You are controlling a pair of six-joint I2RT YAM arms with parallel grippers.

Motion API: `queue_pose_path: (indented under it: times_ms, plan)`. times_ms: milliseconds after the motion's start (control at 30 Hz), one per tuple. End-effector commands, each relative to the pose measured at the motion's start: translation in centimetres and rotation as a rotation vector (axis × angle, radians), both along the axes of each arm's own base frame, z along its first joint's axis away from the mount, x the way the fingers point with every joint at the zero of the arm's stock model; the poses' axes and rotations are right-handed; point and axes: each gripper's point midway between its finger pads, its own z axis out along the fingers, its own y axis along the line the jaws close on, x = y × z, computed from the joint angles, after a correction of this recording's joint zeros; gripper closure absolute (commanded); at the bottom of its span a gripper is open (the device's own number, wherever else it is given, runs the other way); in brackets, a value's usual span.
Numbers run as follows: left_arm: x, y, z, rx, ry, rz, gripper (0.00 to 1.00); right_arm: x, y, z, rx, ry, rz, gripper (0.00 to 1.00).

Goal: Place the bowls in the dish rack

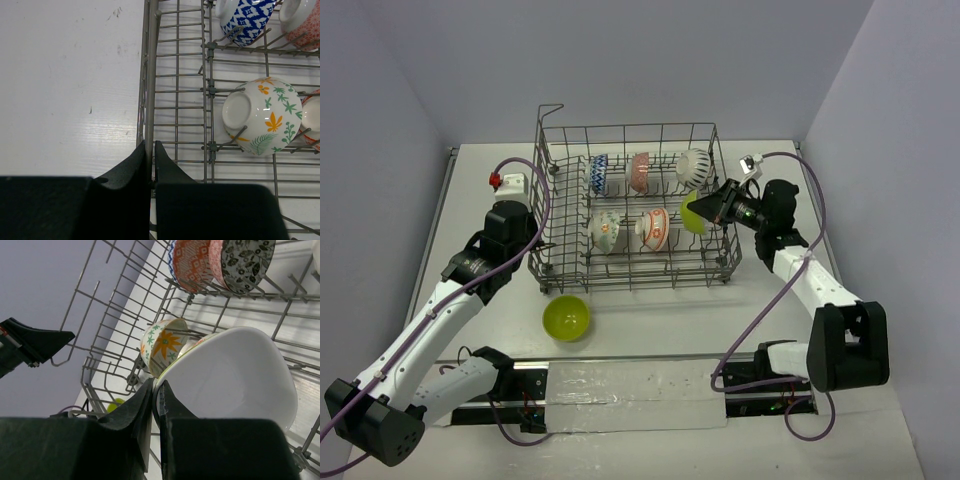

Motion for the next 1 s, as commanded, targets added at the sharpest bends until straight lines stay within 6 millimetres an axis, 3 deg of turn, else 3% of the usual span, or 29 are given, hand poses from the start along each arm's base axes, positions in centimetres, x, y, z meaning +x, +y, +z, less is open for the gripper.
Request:
queue_pose_path:
  times_ms: [0,467,767,800,967]
  plan:
    - [0.2,1.3,0.5,0.023,-0.019,0.048,1.00,0.9,-0.5,0.5,0.009,-0.050,-0.027,1.00]
    - [0.3,1.3,0.3,0.025,-0.013,0.047,1.00,2.2,-1.5,-3.1,0.057,0.035,-0.078,1.00]
    - [0.3,1.1,0.3,0.027,-0.009,0.040,1.00,1.7,-2.2,-3.6,0.063,0.047,-0.102,1.00]
    - [0.3,1.1,0.3,0.025,-0.009,0.041,1.00,2.1,-3.2,-3.6,0.067,0.050,-0.132,1.00]
    - [0.3,1.1,0.2,0.025,-0.008,0.036,1.00,2.0,-4.7,-4.5,0.072,0.079,-0.190,1.00]
